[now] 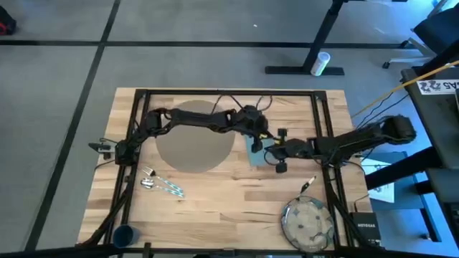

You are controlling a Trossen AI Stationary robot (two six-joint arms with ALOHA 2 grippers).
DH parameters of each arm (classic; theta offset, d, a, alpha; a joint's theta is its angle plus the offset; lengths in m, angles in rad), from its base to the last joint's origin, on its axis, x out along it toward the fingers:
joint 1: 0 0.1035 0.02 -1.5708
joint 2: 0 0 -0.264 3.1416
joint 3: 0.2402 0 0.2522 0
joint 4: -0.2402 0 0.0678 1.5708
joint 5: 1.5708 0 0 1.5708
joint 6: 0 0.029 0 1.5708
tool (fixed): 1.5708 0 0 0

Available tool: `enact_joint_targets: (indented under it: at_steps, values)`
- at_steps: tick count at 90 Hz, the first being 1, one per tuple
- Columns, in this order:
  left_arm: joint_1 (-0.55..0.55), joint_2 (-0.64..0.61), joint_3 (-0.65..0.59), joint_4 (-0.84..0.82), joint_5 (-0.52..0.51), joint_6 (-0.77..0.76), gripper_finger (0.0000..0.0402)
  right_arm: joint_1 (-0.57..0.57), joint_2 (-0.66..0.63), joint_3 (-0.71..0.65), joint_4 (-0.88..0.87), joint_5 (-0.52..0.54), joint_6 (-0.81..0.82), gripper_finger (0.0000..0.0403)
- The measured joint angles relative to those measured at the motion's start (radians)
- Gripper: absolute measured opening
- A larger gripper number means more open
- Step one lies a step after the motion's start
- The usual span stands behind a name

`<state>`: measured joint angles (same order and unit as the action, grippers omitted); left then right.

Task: Set table place
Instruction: Fold the blue table napkin

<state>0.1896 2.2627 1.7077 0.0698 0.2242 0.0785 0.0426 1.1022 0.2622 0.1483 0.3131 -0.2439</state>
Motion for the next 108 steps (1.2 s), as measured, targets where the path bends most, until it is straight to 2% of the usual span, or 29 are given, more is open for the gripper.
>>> enact_joint_targets:
  at_steps: [10,24,42,56,77,87,108]
  values:
    - [-0.023,0.000,0.000,-0.008,-0.027,0.008,0.0000,-0.004,-0.037,0.000,-0.065,0.003,0.031,0.0000]
    - [-0.006,0.000,0.000,-0.026,-0.074,-0.001,0.0000,0.004,-0.039,0.000,-0.132,-0.057,0.087,0.0000]
    - [0.016,0.000,0.000,-0.146,-0.206,0.029,0.0000,0.090,-0.039,0.000,-0.183,-0.016,0.114,0.0000]
    - [0.023,0.000,0.000,-0.183,-0.211,0.029,0.0000,0.160,-0.037,0.000,-0.193,0.010,0.166,0.0000]
    - [0.022,0.015,0.001,-0.121,-0.211,0.033,0.0000,0.227,-0.035,0.000,-0.273,0.068,0.251,0.0000]
    - [0.019,0.039,0.001,-0.082,-0.211,0.033,0.0000,0.246,-0.034,0.000,-0.276,0.114,0.265,0.0000]
    - [0.023,0.064,0.001,-0.061,-0.210,0.041,0.0000,0.246,-0.033,0.000,-0.227,0.139,0.265,0.0000]
